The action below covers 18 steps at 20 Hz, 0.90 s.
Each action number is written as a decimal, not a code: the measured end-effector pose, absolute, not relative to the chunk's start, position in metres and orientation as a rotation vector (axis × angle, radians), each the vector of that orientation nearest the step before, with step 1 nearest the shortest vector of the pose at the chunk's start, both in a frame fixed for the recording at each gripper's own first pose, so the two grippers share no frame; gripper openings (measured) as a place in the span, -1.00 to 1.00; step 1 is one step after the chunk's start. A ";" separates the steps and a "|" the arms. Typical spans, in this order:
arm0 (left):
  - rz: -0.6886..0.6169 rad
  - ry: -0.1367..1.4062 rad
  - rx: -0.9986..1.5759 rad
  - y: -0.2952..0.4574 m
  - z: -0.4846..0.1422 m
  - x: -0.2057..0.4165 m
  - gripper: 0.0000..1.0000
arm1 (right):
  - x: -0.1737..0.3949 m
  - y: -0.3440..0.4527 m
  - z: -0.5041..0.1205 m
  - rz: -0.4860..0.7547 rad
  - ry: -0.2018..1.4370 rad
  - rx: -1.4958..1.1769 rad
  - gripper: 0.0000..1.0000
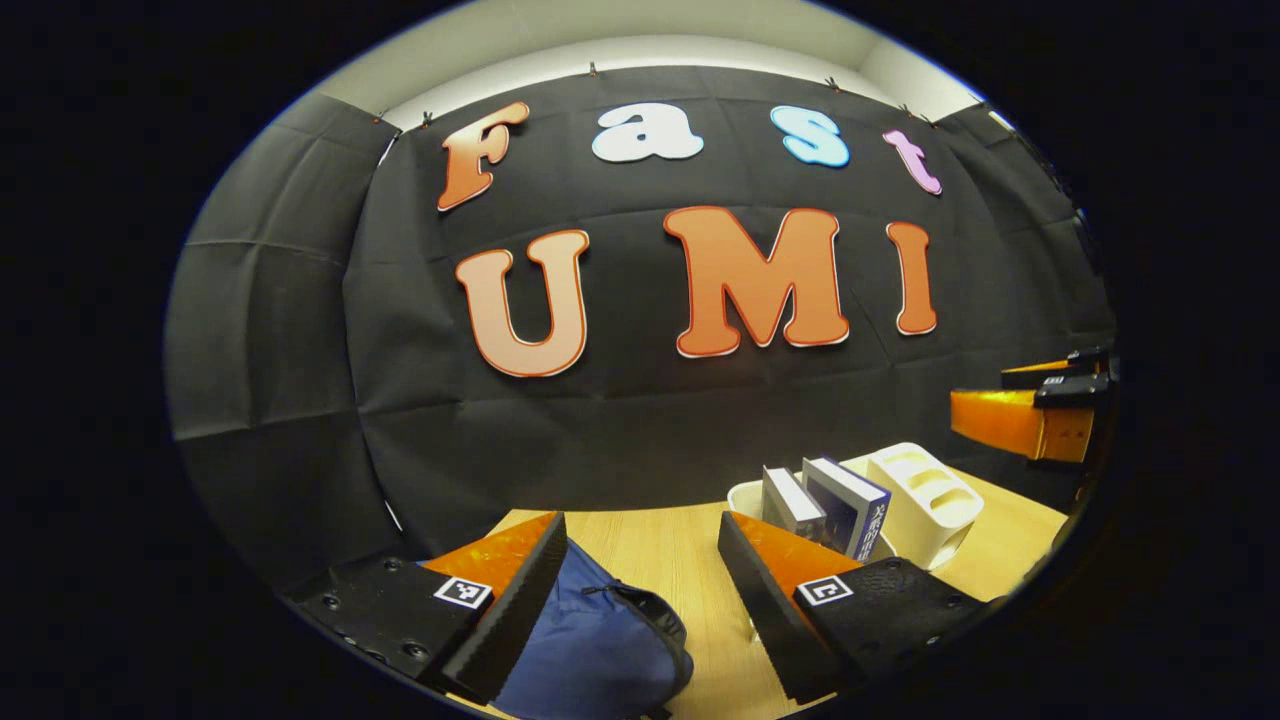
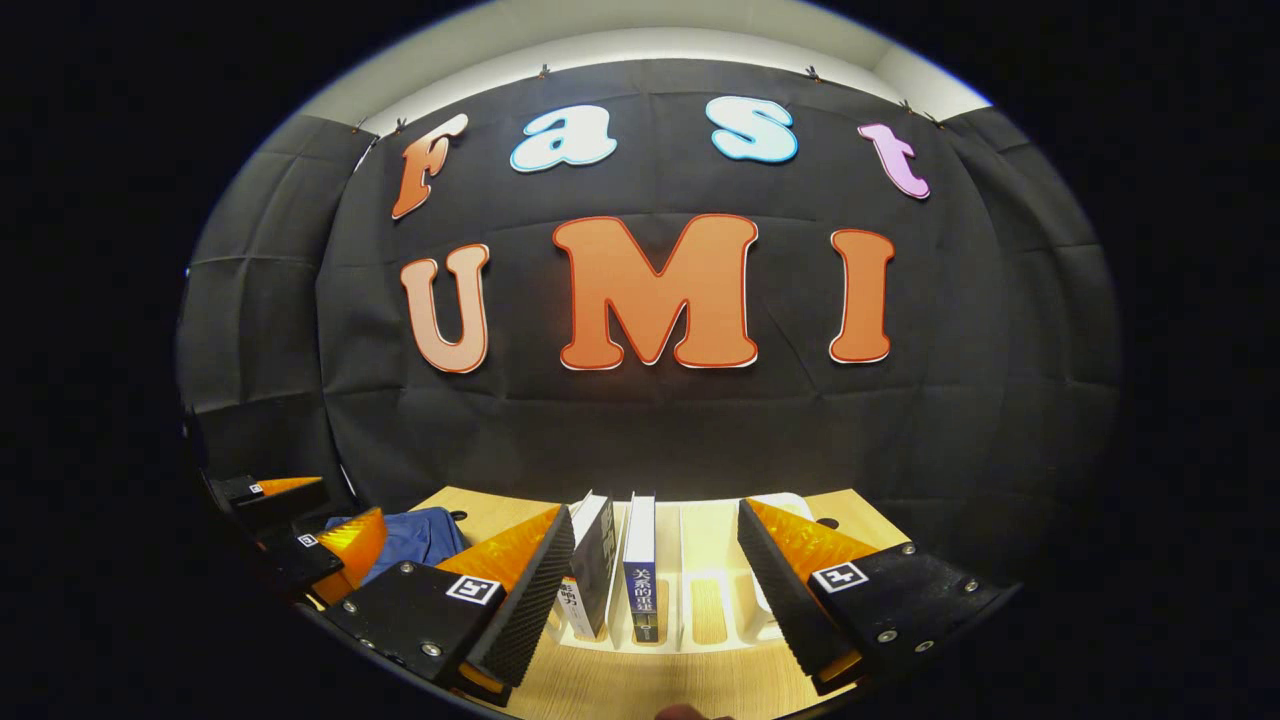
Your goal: Open the schoolbag, grab two books from the bookshelf and put them into the schoolbag.
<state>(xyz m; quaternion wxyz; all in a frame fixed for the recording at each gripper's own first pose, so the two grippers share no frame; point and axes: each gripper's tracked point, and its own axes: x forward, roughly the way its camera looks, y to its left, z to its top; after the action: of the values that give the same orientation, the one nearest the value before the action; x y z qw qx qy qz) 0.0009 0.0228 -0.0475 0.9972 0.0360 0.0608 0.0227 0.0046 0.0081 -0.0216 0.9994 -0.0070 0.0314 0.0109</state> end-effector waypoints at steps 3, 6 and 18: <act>0.049 0.162 0.117 0.028 -0.065 0.001 0.90 | 0.004 0.007 -0.027 0.020 0.077 -0.016 0.94; 0.056 0.197 0.172 0.035 -0.086 0.000 0.89 | 0.004 0.004 -0.031 0.017 0.089 -0.016 0.94; -0.044 0.470 0.514 0.035 -0.244 -0.031 0.92 | 0.003 -0.023 -0.048 -0.039 0.123 -0.032 0.94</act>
<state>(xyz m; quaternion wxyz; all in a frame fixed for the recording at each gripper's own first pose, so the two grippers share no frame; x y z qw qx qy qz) -0.0309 0.0345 -0.2439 0.9397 0.2519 0.2302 -0.0215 0.0034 -0.0234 -0.0476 0.9978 -0.0161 0.0616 -0.0197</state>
